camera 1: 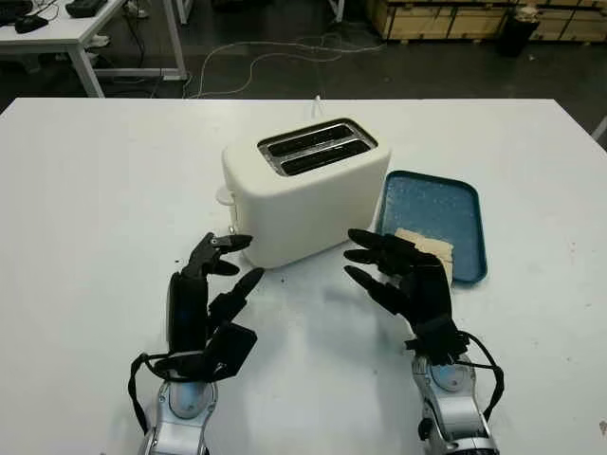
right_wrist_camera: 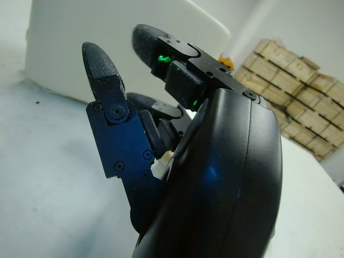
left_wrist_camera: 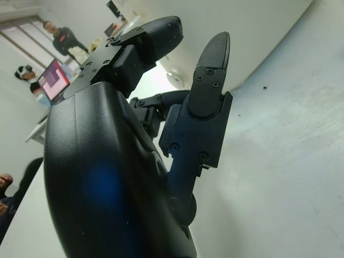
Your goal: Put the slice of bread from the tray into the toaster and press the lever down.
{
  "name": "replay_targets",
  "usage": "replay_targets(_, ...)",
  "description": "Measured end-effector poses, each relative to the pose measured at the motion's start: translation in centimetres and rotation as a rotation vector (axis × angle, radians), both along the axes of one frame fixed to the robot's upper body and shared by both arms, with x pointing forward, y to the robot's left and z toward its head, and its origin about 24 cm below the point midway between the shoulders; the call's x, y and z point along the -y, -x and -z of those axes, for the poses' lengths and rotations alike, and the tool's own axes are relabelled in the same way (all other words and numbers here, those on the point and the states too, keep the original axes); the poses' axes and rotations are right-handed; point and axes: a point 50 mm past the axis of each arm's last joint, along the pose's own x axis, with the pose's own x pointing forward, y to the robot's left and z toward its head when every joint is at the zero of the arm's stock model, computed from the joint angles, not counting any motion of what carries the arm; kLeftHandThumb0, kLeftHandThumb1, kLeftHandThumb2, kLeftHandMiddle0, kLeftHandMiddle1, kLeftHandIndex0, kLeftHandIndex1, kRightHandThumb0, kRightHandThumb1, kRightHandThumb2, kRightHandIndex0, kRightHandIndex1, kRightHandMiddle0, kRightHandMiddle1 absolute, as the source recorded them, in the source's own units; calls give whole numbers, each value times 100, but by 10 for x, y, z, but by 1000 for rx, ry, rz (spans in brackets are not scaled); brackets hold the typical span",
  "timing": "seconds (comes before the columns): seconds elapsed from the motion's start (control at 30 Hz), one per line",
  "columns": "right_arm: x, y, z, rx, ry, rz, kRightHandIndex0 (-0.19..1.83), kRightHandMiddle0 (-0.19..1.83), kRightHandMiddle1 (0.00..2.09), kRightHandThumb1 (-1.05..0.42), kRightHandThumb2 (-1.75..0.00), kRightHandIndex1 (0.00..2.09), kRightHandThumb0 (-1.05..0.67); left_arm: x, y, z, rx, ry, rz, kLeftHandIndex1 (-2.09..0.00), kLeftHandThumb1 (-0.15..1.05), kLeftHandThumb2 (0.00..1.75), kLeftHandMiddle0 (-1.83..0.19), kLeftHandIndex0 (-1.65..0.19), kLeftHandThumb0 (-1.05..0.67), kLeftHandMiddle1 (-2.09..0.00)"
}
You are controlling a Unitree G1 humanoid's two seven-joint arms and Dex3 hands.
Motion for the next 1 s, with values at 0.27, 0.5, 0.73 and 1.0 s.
replay_targets(0.27, 0, -1, 1, -1, -2, 4, 55, 75, 84, -78, 0, 141, -42, 2, -1, -1, 2, -9, 11, -129, 92, 9, -42, -39, -30, -171)
replay_targets(0.5, 3, 3, -6, 100, 50, -22, 61, 80, 61, -78, 0, 115, -46, 3, -2, -1, 2, -7, 16, -130, 92, 9, -38, -38, -31, -173)
replay_targets(0.73, 36, 15, -29, 409, 363, 73, 50, 75, 33, -81, 0, 99, -54, 5, -4, 0, 2, -13, 22, -130, 92, 10, -41, -38, -30, -173)
replay_targets(1.0, 65, 21, -30, 495, 624, 158, 55, 75, 1, -77, 0, 49, -52, 5, -4, 4, 1, -22, 21, -130, 92, 10, -42, -38, -30, -170)
